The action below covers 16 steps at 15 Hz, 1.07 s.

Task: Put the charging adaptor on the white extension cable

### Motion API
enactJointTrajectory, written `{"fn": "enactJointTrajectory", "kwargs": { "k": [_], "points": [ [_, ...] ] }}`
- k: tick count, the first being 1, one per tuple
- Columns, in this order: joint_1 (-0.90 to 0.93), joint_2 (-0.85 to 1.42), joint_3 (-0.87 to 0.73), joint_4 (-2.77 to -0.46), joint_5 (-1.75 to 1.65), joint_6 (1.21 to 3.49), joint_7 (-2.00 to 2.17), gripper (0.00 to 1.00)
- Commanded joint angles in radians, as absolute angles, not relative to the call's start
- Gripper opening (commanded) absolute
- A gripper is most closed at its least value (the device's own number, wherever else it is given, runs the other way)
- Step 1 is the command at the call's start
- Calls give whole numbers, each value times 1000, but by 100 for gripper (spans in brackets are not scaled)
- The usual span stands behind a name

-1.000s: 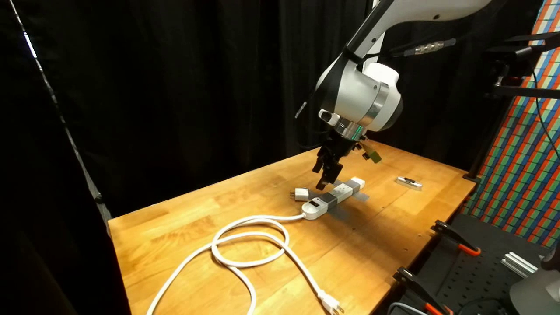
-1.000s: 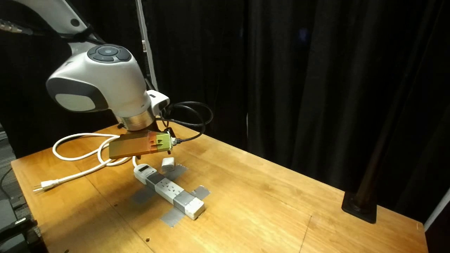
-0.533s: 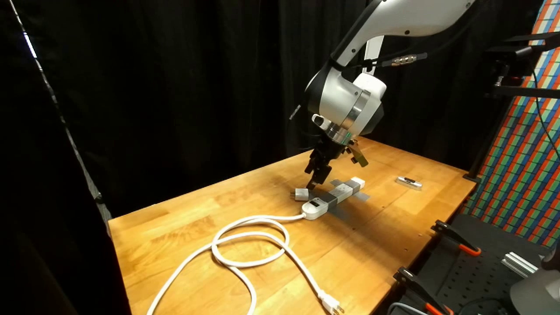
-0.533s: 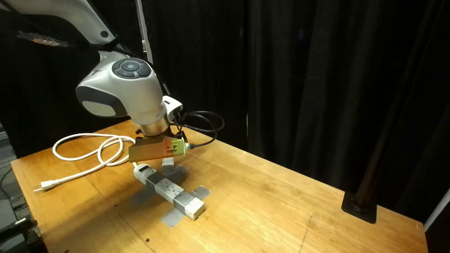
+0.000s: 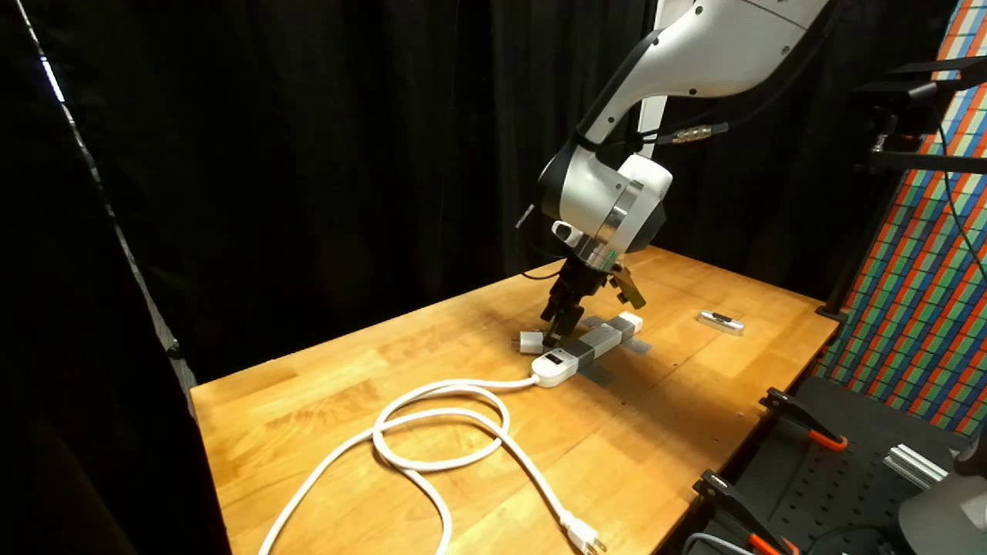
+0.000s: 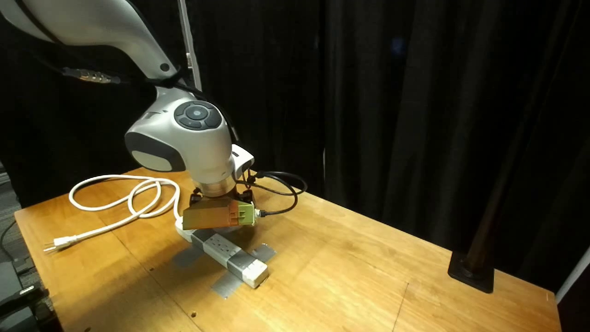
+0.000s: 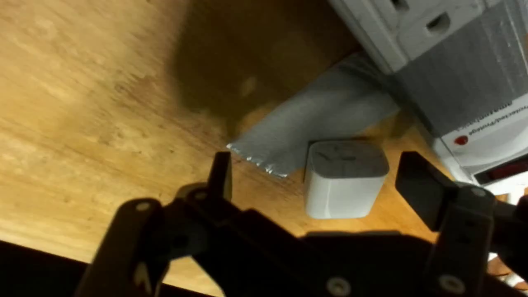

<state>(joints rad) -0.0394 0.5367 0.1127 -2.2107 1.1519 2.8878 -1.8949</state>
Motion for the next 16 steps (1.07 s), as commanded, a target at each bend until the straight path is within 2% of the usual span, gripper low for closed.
{"fn": "enactJointTrajectory", "kwargs": {
  "k": [1, 16],
  "points": [
    [-55, 561, 113, -2179, 1142, 2830, -1889, 100],
    [-113, 548, 177, -2196, 1247, 2774, -2011, 100]
  ]
}}
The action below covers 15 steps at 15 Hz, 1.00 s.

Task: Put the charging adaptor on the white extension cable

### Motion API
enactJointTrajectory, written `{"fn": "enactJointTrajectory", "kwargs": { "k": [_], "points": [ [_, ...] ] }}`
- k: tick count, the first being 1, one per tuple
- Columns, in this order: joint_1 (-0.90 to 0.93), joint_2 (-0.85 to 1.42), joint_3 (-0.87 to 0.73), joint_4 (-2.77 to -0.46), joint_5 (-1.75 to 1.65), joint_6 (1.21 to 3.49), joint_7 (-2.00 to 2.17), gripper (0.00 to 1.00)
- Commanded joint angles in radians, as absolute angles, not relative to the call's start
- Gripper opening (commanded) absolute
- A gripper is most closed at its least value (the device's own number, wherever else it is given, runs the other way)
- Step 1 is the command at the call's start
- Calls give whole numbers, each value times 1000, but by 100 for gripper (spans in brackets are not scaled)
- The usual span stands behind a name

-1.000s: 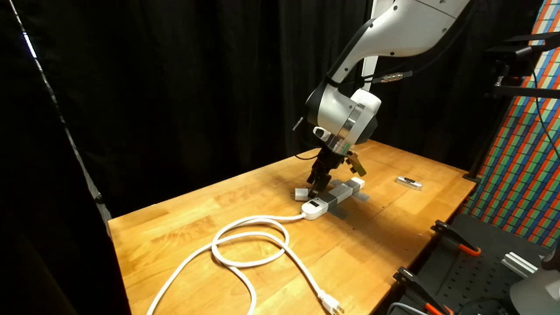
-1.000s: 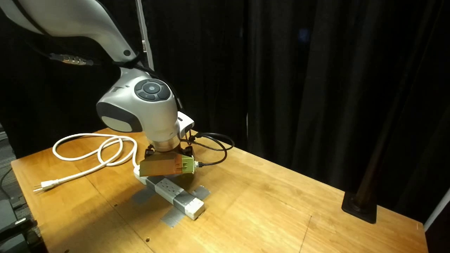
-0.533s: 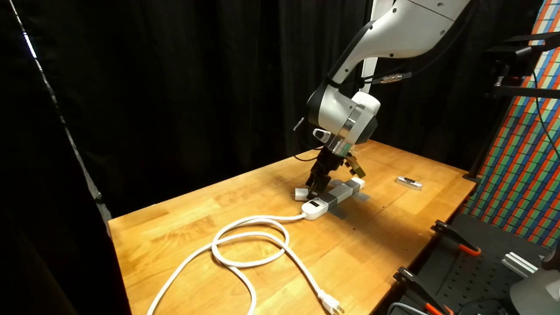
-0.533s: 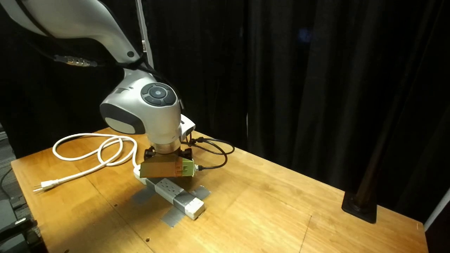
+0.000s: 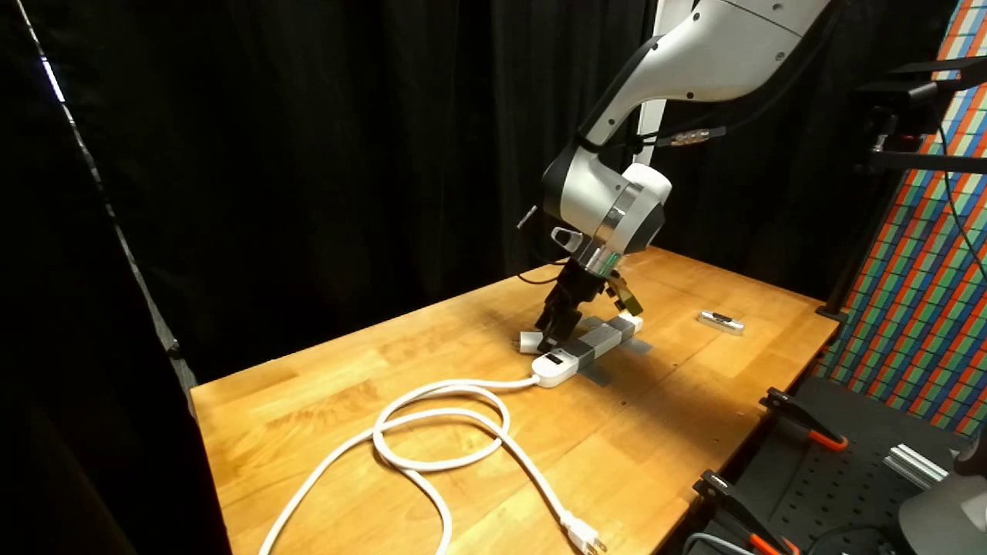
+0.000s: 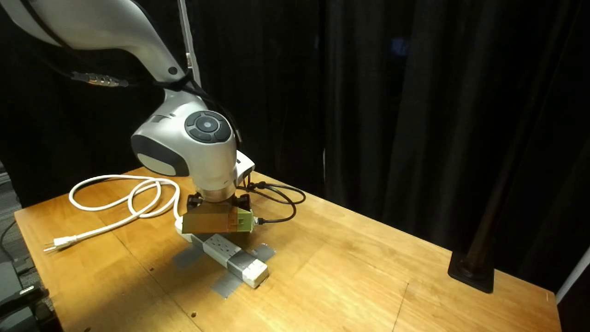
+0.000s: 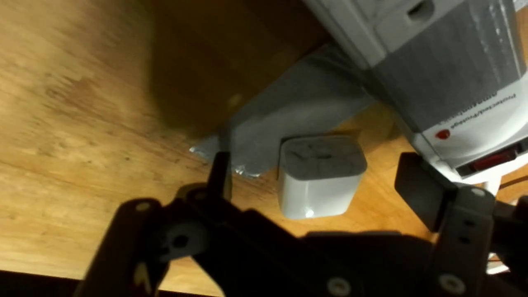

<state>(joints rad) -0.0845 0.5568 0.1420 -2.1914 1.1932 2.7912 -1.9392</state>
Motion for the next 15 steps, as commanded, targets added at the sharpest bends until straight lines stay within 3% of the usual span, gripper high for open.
{"fn": "enactJointTrajectory", "kwargs": {
  "k": [1, 2, 3, 4, 10, 11, 12, 14, 15],
  "points": [
    [-116, 550, 183, -2194, 1258, 2773, -2024, 100],
    [-116, 555, 186, -2192, 1262, 2778, -2031, 100],
    [-117, 555, 189, -2192, 1267, 2778, -2039, 75],
    [-119, 558, 192, -2189, 1278, 2785, -2053, 73],
    [-115, 572, 188, -2181, 1300, 2810, -2102, 25],
    [-109, 573, 184, -2182, 1292, 2816, -2100, 23],
    [-103, 574, 181, -2182, 1285, 2824, -2099, 23],
    [-100, 572, 176, -2185, 1273, 2821, -2090, 73],
    [-101, 572, 176, -2185, 1271, 2818, -2089, 76]
  ]
}}
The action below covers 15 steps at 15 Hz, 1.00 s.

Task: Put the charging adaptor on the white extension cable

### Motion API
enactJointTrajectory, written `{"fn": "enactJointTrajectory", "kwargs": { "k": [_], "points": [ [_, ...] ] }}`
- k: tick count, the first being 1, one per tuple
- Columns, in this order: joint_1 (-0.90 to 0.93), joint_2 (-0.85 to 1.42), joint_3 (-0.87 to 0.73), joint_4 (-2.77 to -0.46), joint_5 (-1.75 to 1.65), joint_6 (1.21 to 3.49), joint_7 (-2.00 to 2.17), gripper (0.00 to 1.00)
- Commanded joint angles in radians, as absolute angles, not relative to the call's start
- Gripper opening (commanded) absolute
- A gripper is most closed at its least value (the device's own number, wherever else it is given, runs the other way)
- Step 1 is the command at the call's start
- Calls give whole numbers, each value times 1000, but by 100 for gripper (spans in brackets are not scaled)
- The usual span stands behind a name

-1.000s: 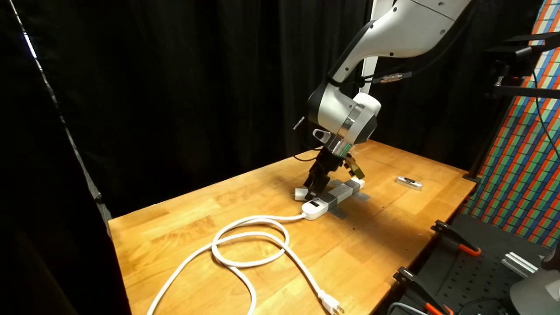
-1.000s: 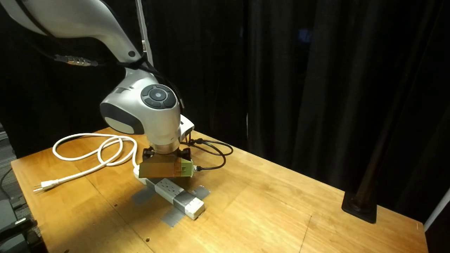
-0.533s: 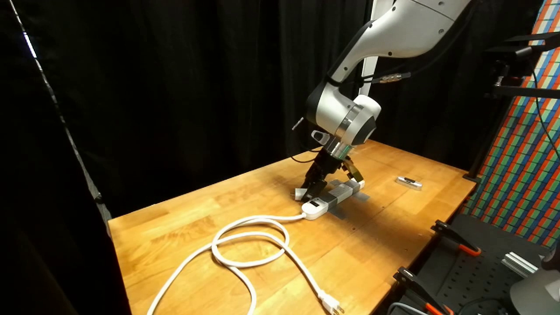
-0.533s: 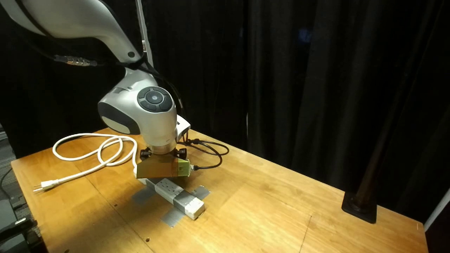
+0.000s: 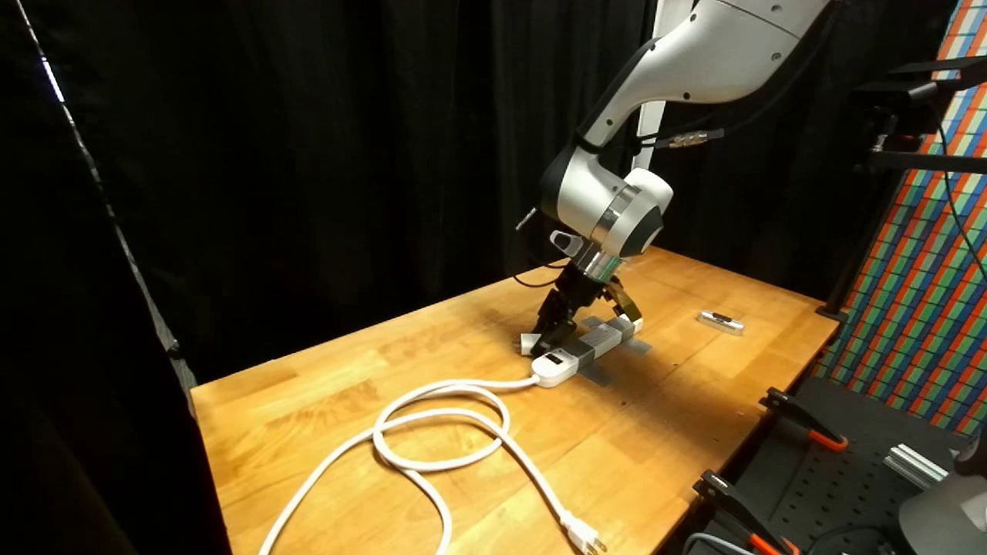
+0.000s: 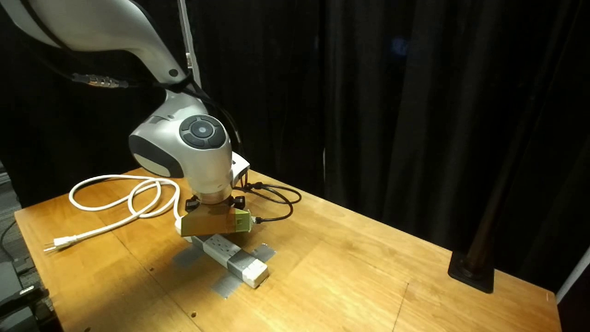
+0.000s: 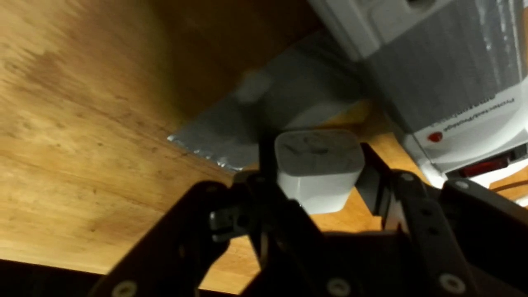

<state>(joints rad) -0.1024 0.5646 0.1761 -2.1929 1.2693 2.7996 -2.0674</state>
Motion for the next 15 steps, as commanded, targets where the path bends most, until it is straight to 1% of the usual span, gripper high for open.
{"fn": "enactJointTrajectory", "kwargs": {
  "k": [1, 2, 4, 5, 6, 7, 8, 9, 10, 13, 14, 15],
  "points": [
    [-103, 573, 175, -2184, 1270, 2816, -2090, 77],
    [-104, 573, 174, -2184, 1270, 2811, -2088, 81],
    [-106, 576, 172, -2183, 1268, 2807, -2086, 97],
    [-105, 577, 170, -2180, 1270, 2810, -2086, 100],
    [-105, 578, 170, -2176, 1273, 2815, -2089, 62],
    [-106, 578, 171, -2174, 1279, 2818, -2096, 66],
    [-106, 579, 171, -2174, 1281, 2820, -2097, 66],
    [-106, 580, 172, -2173, 1282, 2825, -2098, 60],
    [-105, 582, 171, -2171, 1282, 2831, -2098, 50],
    [-105, 586, 171, -2162, 1284, 2855, -2104, 27],
    [-102, 589, 170, -2160, 1280, 2861, -2102, 23],
    [-91, 588, 163, -2162, 1262, 2866, -2085, 23]
  ]
}}
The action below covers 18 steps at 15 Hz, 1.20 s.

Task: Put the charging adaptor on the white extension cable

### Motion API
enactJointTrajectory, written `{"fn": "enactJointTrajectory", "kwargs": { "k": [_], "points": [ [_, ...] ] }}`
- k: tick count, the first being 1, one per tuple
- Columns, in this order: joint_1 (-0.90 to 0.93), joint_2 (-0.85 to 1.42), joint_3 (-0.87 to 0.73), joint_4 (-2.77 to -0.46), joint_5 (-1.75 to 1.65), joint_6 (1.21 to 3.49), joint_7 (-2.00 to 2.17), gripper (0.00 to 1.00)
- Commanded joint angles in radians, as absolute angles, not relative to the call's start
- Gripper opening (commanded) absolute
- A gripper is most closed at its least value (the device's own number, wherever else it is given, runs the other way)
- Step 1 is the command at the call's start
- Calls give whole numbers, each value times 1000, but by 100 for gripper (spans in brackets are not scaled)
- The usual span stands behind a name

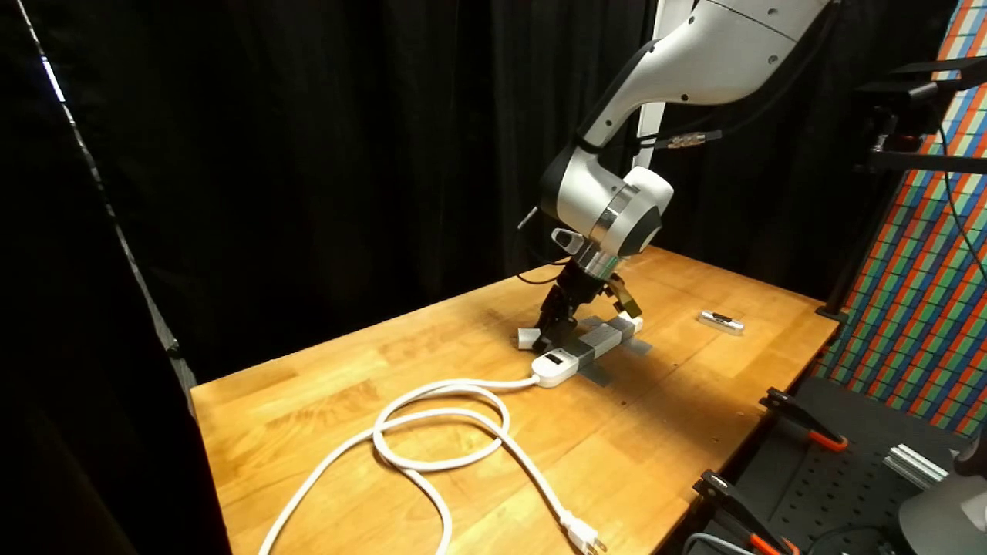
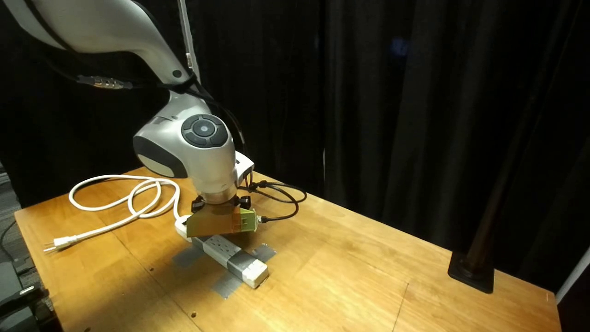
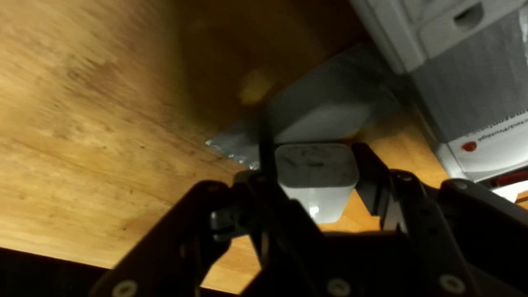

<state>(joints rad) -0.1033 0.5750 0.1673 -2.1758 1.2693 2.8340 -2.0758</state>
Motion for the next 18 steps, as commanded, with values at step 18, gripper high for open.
{"fn": "enactJointTrajectory", "kwargs": {
  "k": [18],
  "points": [
    [675, 458, -742, -2193, -61, 2455, -903, 23]
  ]
}}
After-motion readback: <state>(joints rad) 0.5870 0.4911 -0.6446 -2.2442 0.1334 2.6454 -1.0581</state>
